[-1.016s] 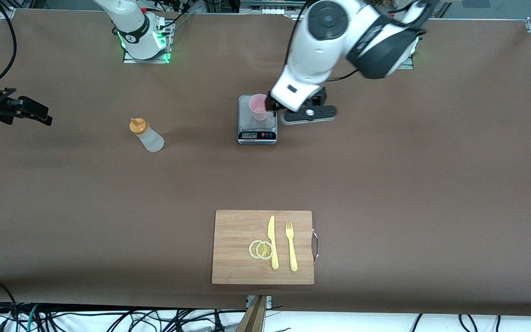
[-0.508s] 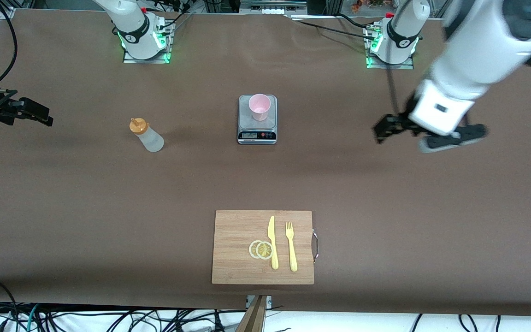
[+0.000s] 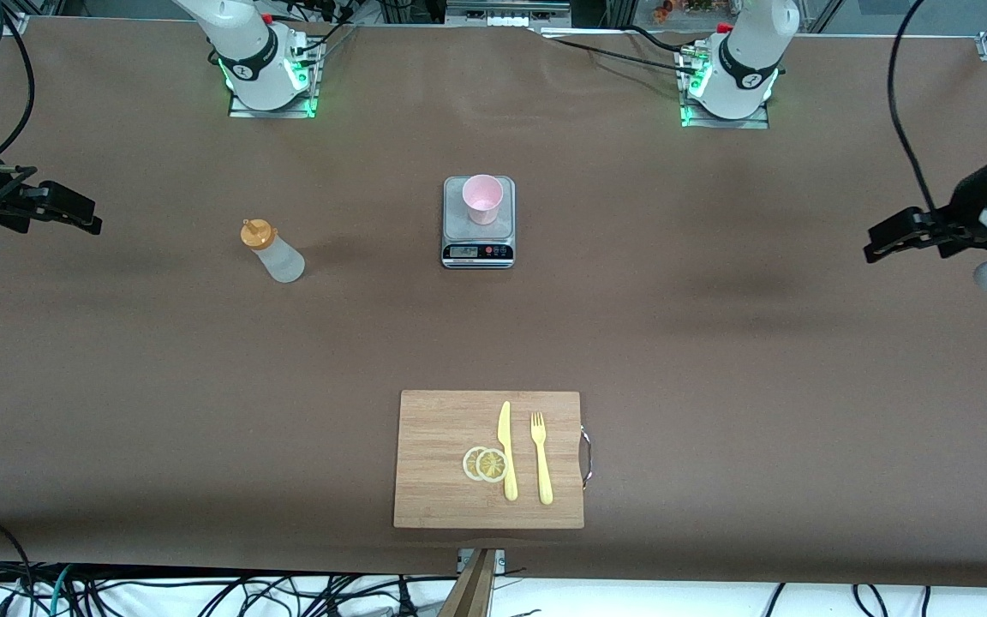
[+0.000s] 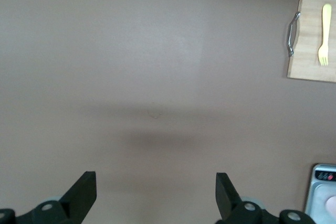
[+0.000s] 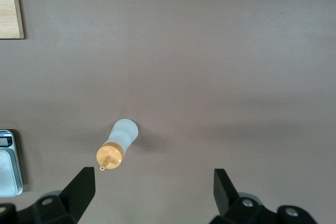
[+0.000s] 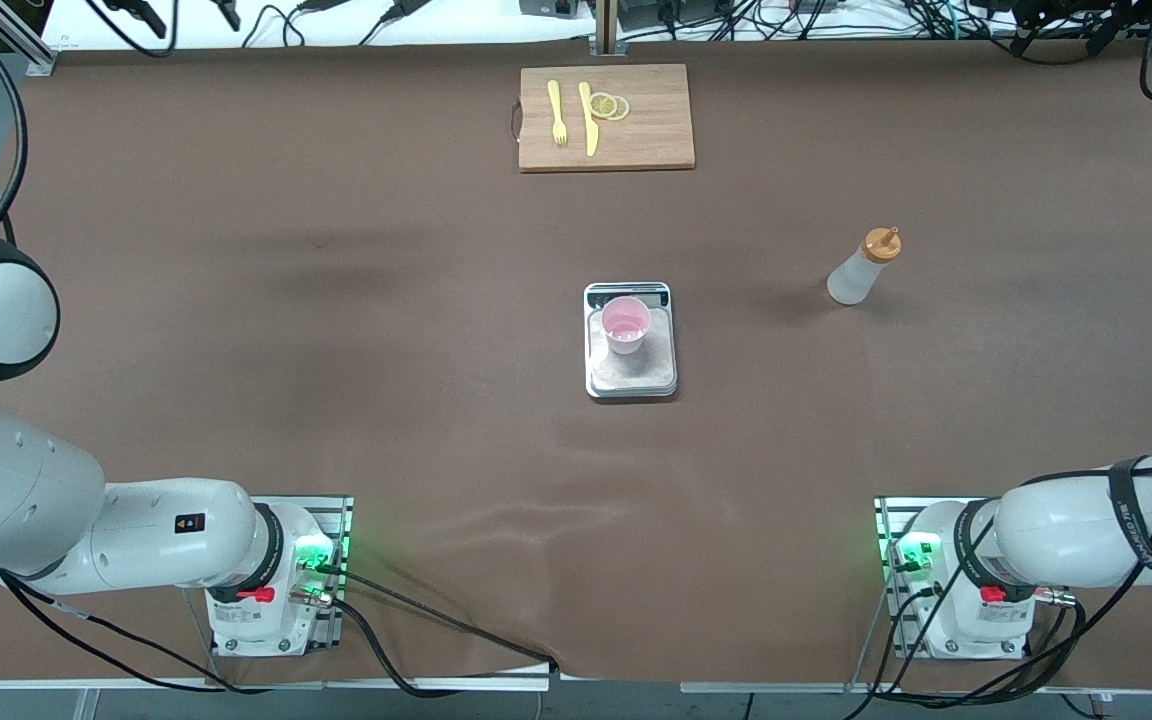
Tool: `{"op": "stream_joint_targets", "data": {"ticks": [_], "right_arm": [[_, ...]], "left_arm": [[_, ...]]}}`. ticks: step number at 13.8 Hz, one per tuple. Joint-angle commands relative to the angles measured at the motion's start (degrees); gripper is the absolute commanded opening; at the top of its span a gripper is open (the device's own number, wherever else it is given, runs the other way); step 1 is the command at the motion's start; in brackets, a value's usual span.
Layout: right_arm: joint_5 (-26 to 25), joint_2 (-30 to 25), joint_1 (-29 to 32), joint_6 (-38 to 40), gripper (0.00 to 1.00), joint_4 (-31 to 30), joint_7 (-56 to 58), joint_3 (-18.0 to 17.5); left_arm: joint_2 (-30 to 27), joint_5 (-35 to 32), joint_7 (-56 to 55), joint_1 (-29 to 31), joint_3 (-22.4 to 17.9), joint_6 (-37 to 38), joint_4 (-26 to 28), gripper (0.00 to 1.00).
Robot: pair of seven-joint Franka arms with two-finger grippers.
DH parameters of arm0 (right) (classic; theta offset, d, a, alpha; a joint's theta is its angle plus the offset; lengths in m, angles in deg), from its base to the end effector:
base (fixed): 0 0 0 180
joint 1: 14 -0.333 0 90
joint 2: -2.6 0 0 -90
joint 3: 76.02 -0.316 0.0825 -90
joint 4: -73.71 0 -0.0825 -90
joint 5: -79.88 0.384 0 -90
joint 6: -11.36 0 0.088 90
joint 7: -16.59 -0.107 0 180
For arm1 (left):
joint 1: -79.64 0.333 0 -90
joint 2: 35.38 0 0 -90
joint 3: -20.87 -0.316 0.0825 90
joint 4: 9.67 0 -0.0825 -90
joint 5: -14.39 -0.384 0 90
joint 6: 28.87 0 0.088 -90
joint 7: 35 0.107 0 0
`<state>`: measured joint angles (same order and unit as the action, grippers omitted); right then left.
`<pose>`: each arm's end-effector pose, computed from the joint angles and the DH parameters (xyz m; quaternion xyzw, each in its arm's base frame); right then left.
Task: Add sauce to pink cup with both arms
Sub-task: 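Release the cup on the scale and withdraw the left gripper, then reach the right gripper to the white sauce bottle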
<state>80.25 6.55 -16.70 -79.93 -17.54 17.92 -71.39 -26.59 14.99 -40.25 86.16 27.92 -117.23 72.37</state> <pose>0.5742 -0.0172 0.5773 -0.9994 0.0054 0.0340 0.0014 0.5980 -0.0008 0.5996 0.9988 0.0416 -0.0217 0.0136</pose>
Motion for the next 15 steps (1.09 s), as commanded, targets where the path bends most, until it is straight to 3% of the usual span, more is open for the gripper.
{"op": "stream_joint_targets", "data": {"ticks": [1, 6, 11, 15], "right_arm": [[0.86, 0.19, 0.15, 0.76, 1.0, 0.8, 1.48, -0.06], [1.12, 0.54, -1.43, 1.54, 1.0, -0.69, 3.23, -0.32], [14.72, 3.79, 3.66, 3.65, 1.0, -3.14, 34.47, -0.15], [16.93, 3.79, 5.59, 3.57, 1.0, -9.64, 53.9, 0.03]], "left_arm": [[0.09, 0.89, 4.72, 0.69, -0.01, 1.52, -1.09, 1.0], [0.17, 1.24, 4.72, -0.1, 0.25, 1.87, -1.18, 1.0], [0.35, 1.16, 4.72, -0.28, 0.51, 1.87, -1.27, 1.0], [0.35, 1.24, 4.63, -0.45, 0.86, 1.79, -1.27, 1.0]]}}
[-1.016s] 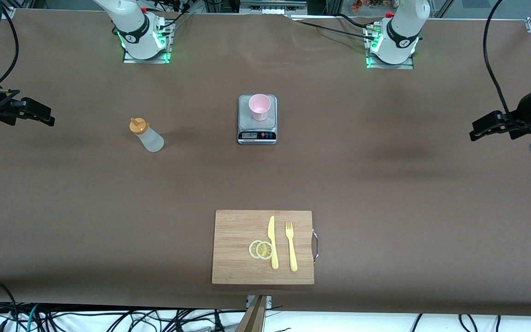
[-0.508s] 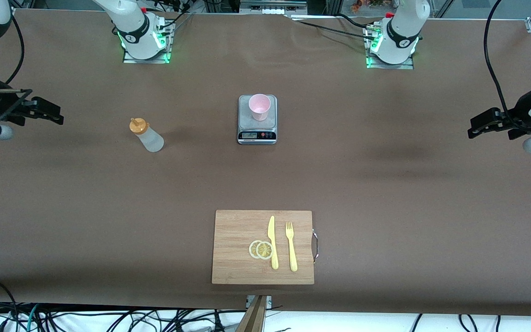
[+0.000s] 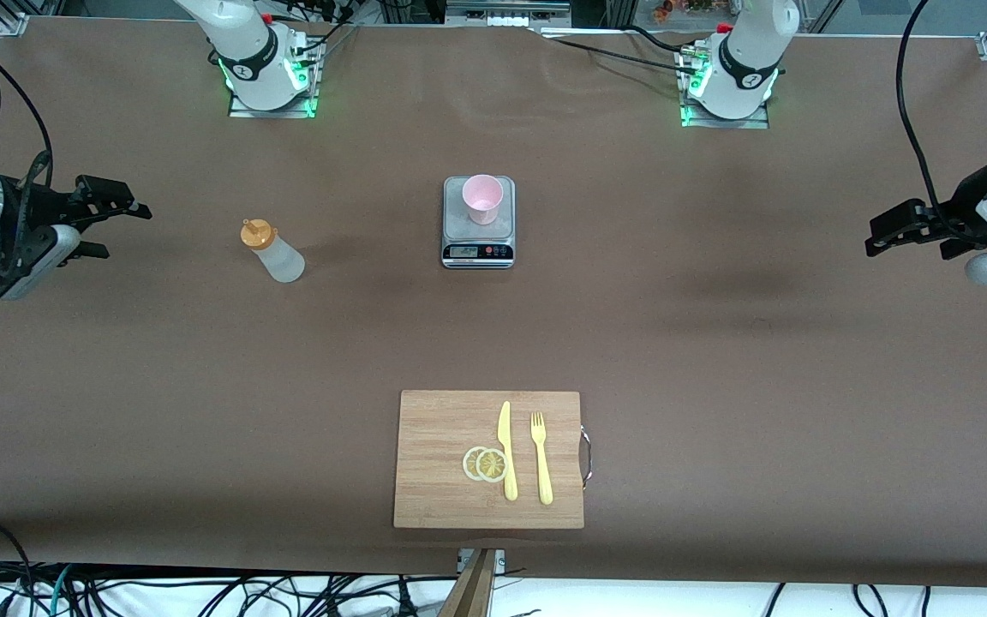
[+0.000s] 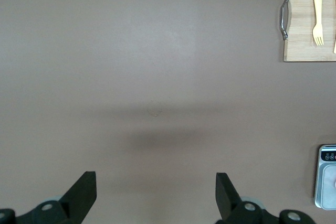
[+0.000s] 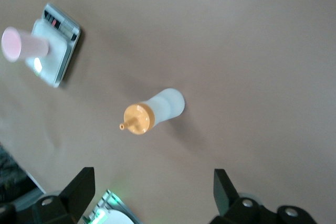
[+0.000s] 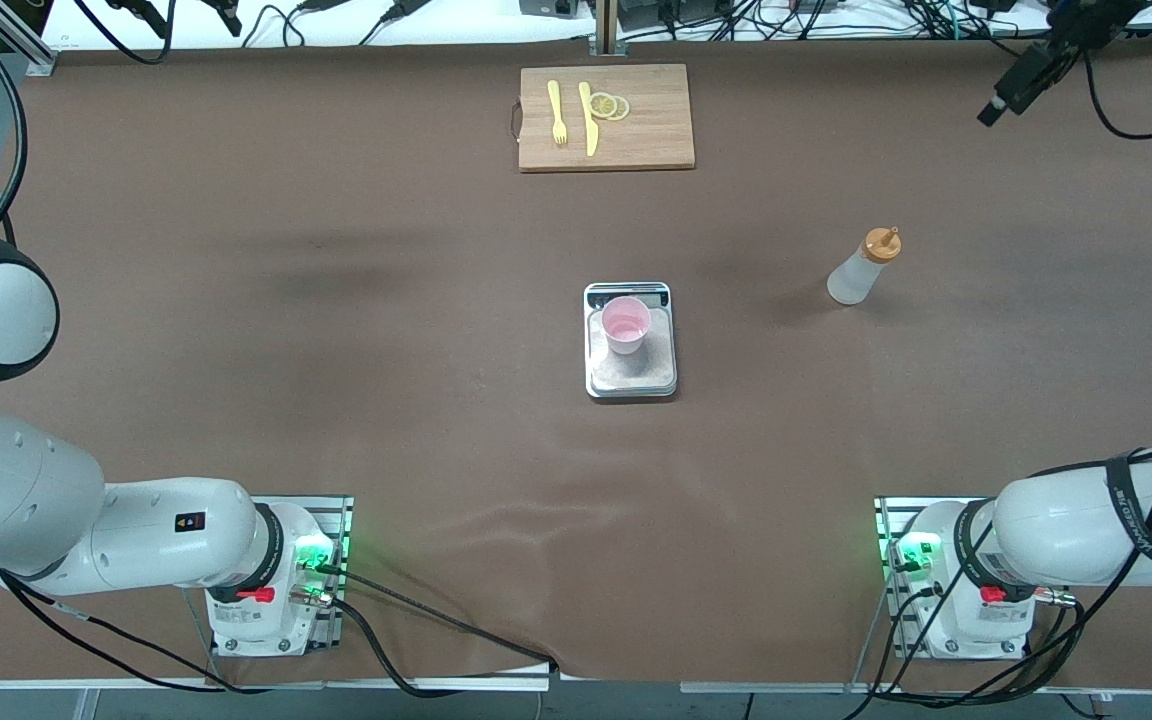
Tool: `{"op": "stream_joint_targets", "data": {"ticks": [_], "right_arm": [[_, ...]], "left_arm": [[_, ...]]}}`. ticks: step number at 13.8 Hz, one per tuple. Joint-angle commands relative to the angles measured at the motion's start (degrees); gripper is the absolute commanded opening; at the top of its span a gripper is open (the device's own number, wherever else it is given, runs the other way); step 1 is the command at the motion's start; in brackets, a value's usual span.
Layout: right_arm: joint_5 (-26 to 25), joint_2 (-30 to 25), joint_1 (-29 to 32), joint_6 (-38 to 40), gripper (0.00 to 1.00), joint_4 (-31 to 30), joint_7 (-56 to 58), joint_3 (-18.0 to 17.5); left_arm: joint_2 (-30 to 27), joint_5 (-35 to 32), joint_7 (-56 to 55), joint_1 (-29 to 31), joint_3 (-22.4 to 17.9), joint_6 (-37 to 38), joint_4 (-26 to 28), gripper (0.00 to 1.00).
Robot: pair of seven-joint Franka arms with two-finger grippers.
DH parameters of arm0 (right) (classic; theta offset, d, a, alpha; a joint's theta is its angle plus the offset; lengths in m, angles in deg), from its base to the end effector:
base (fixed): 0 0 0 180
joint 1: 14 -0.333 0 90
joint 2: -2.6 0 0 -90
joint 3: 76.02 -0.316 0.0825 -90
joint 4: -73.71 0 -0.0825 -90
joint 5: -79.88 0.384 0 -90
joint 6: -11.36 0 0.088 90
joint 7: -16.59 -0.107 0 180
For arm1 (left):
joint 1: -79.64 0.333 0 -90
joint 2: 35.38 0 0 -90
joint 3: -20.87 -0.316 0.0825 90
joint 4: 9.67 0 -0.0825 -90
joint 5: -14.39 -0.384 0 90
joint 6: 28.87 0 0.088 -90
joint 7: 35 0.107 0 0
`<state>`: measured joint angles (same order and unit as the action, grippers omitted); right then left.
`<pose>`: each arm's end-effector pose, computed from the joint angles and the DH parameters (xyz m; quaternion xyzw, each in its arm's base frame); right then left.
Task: Add sauce to pink cup with both arms
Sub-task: 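Reach the right gripper to the white sauce bottle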
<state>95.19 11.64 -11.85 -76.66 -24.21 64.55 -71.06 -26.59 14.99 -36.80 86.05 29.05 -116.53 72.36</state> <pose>0.5715 -0.0395 0.4729 -0.9232 -0.3247 0.0863 0.1864 0.5964 -0.0128 0.5989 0.9995 0.0007 -0.0273 0.0153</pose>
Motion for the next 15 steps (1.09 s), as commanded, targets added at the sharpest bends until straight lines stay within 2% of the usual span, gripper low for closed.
{"op": "stream_joint_targets", "data": {"ticks": [1, 3, 5, 9, 13, 15], "right_arm": [[3.57, -1.31, 2.15, 0.4, 1.0, -4.72, 14.63, -0.04], [5.16, 0.09, 3.04, 0.66, 1.0, -6.75, 27.39, 2.06], [9.62, 2.89, 3.74, 2.33, 1.0, -8.43, 38.55, 4.7], [18.94, 12.47, 5.94, 2.42, 1.0, -9.31, 59.48, 5.15], [27.47, 21.61, 6.29, 2.42, 1.0, -9.58, 74.25, 5.15], [29.33, 24.44, 6.2, 2.42, 1.0, -9.58, 81.73, 5.06]], "left_arm": [[0.35, 1.33, 1.19, -0.34, -0.27, 1.09, -1.26, 1.0], [0.44, 1.33, 1.19, -0.34, 0.35, 1.09, -1.26, 1.0], [0.35, 1.33, 1.19, -0.34, 0.35, 1.09, -1.26, 1.0], [0.35, 1.33, 1.19, -0.34, 0.44, 1.09, -1.26, 1.0], [0.44, 1.33, 1.19, -0.34, 0.52, 1.09, -1.26, 1.0], [0.44, 1.33, 1.19, -0.34, 0.44, 1.09, -1.26, 1.0]]}}
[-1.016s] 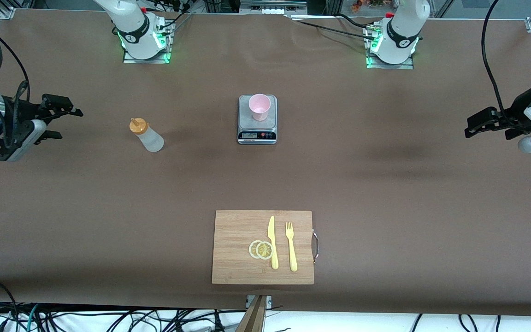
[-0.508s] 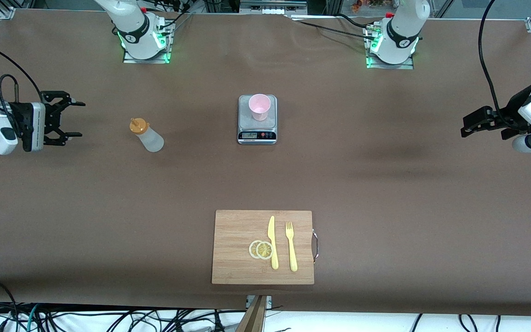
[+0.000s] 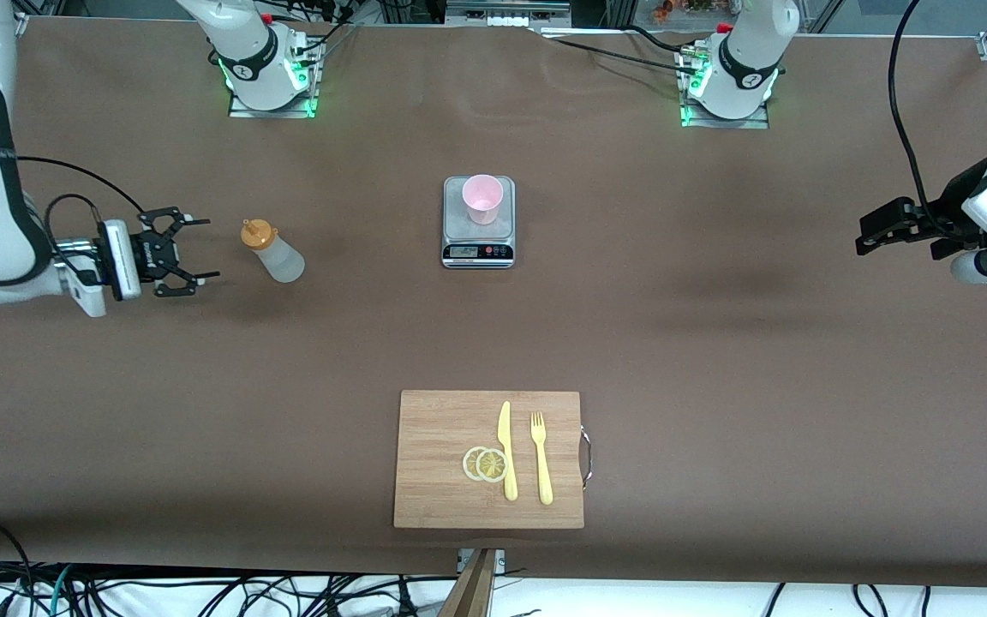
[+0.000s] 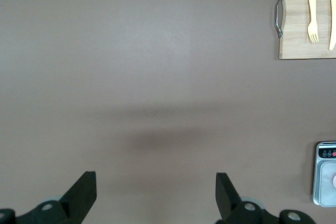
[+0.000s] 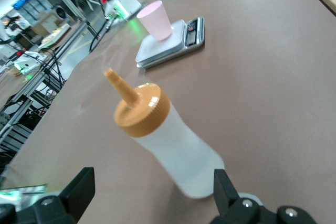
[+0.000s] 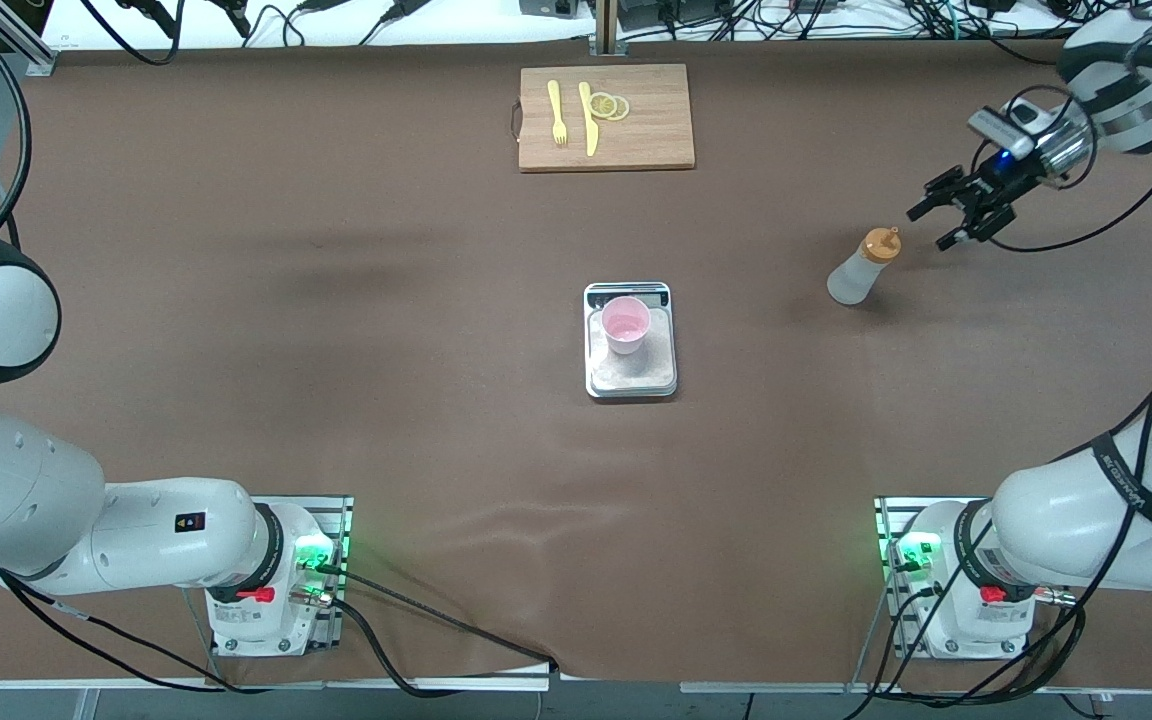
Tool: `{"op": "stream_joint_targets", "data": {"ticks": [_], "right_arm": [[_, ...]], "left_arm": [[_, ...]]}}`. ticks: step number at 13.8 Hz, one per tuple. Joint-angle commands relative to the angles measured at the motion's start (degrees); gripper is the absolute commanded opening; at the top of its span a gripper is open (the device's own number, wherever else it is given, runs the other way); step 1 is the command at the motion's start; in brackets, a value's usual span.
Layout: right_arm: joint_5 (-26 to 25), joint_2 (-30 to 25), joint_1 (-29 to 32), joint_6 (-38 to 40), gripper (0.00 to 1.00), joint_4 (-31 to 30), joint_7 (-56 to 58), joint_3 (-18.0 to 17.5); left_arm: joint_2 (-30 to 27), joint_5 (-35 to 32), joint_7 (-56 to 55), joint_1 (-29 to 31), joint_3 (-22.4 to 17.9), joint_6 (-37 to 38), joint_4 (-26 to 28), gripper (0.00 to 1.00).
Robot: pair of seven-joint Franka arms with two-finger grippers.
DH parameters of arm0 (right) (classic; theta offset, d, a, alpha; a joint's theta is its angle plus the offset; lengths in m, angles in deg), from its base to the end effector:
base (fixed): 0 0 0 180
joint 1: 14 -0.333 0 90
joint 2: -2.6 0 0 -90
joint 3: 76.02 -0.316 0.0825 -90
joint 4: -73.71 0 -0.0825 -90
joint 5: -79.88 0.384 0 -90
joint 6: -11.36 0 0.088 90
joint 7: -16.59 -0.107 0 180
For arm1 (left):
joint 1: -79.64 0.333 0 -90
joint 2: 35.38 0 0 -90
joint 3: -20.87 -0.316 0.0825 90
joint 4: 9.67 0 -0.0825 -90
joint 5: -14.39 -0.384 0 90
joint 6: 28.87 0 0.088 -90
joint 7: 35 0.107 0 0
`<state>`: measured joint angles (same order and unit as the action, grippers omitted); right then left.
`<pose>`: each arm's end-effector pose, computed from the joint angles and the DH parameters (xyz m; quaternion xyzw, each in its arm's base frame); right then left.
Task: Add sauce to pink cup with both arms
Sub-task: 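Reach the right gripper to the white sauce bottle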
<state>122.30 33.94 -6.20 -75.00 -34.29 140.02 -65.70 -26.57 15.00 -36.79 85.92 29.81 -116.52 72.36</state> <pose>0.5342 -0.0928 0.2043 -0.6343 -0.5883 -0.1383 0.4820 0.5962 -0.0215 0.5988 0.9995 -0.0071 -0.0275 0.0162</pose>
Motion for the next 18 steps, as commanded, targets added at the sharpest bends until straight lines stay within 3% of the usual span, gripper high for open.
{"op": "stream_joint_targets", "data": {"ticks": [1, 7, 10, 18], "right_arm": [[2.49, 2.59, 0.55, 0.75, 1.0, 0.5, 9.35, -0.3], [5.56, 7.42, 0.46, 0.84, 1.0, 0.68, 24.57, -0.56], [9.77, 10.41, 0.2, 4.0, 1.0, 0.68, 26.6, -0.91], [14.17, 11.91, 0.81, 7.08, 1.0, 0.33, 28.1, -0.91]], "left_arm": [[0.42, 1.32, 1.18, -0.22, -0.33, 1.08, -1.26, 1.0], [0.42, 1.32, 1.18, -0.22, -0.33, 1.08, -1.26, 1.0], [0.42, 1.32, 1.18, -0.22, -0.33, 1.08, -1.26, 1.0], [0.42, 1.32, 1.18, -0.22, -0.33, 1.08, -1.26, 1.0]]}}
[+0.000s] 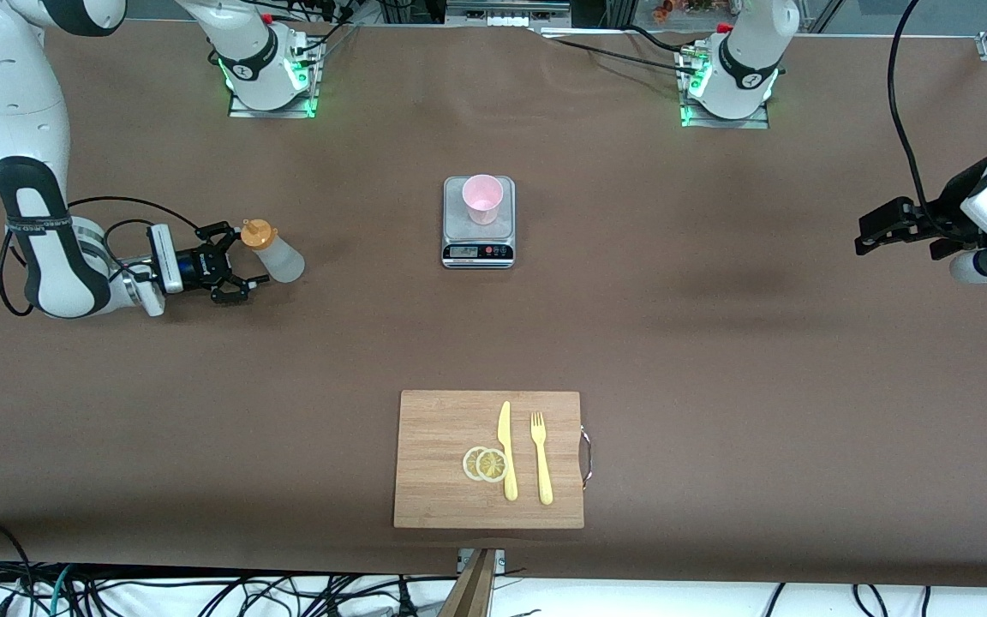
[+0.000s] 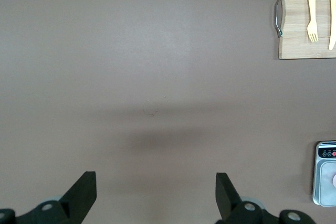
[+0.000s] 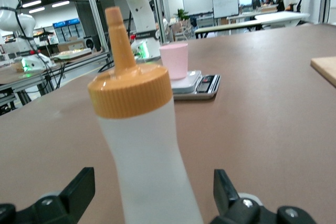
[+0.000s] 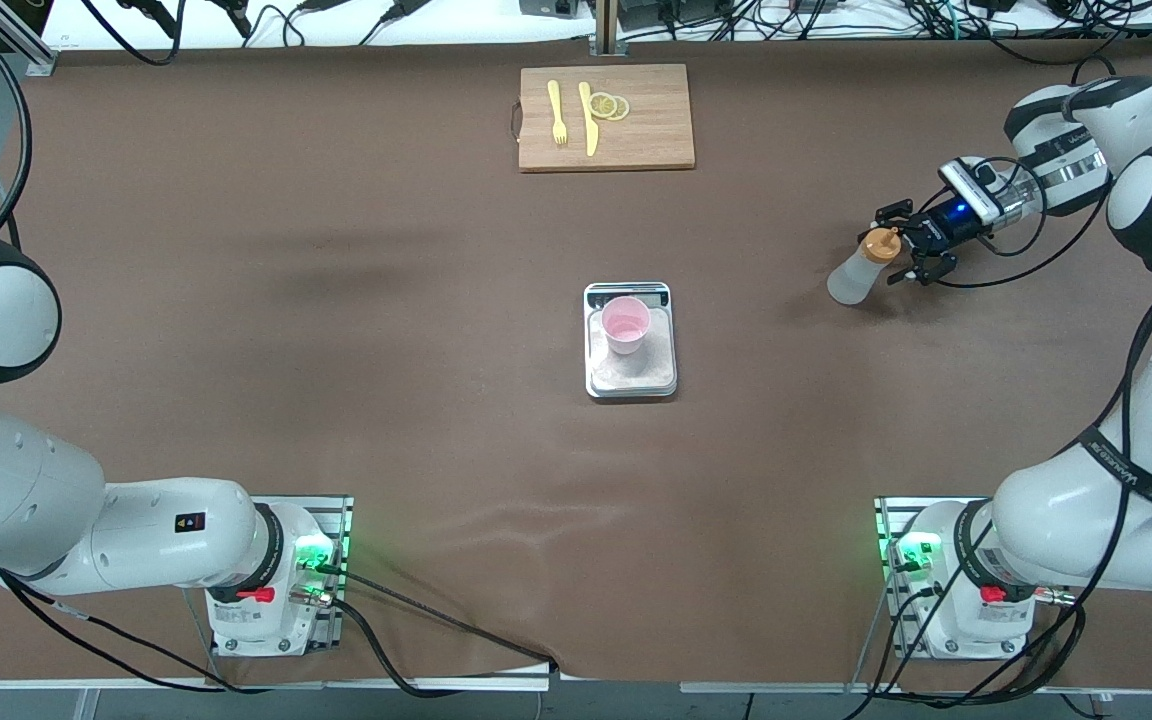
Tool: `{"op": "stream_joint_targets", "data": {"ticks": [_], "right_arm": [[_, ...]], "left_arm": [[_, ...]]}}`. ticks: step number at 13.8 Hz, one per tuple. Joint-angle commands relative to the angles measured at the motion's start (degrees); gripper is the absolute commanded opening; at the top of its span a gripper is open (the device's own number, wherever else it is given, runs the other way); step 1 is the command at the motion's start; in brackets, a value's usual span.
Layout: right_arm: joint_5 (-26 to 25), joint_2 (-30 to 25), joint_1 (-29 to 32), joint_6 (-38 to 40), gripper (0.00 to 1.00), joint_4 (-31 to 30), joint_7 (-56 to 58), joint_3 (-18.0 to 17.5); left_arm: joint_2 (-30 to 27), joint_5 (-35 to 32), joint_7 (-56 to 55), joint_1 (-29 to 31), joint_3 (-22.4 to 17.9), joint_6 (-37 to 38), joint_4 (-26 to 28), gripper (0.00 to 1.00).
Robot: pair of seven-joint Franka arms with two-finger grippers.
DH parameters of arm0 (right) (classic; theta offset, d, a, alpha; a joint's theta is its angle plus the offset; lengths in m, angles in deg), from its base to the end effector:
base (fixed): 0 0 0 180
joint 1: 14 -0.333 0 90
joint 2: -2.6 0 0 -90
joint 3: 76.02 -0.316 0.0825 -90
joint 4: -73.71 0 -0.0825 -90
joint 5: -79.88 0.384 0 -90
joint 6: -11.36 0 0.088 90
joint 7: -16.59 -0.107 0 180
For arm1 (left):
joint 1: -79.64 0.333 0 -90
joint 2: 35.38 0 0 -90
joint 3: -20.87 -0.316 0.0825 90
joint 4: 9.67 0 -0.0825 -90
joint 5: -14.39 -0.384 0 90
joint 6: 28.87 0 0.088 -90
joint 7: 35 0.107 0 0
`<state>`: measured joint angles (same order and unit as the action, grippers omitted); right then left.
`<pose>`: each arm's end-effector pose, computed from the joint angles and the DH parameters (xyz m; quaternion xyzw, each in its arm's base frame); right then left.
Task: Add sauce to pink cup with both arms
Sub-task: 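Reach the right gripper to the white sauce bottle, then grasp the sauce bottle with the right gripper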
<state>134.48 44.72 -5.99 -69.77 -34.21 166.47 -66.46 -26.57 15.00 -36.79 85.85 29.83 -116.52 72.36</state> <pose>0.5146 -0.0626 0.1190 -0.4980 -0.6120 -0.3059 0.5329 0.5961 -0.0224 0.5988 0.9995 -0.0079 -0.0276 0.0162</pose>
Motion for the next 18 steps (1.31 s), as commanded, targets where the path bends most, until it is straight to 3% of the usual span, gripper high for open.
{"op": "stream_joint_targets", "data": {"ticks": [1, 15, 18], "right_arm": [[2.08, 1.48, 0.6, 1.85, 1.0, 0.25, 1.99, -0.15], [2.7, 3.59, -1.15, 2.9, 0.98, -0.1, 2.26, -0.15], [2.52, 3.59, -1.15, 3.17, 0.77, 0.08, 2.0, -0.15]], "left_arm": [[0.42, 1.41, 1.1, -0.14, -0.34, 1.08, -1.26, 1.0], [0.42, 1.41, 1.1, -0.23, -0.26, 1.08, -1.26, 1.0], [0.42, 1.41, 1.1, -0.23, -0.26, 1.08, -1.26, 1.0]]}}
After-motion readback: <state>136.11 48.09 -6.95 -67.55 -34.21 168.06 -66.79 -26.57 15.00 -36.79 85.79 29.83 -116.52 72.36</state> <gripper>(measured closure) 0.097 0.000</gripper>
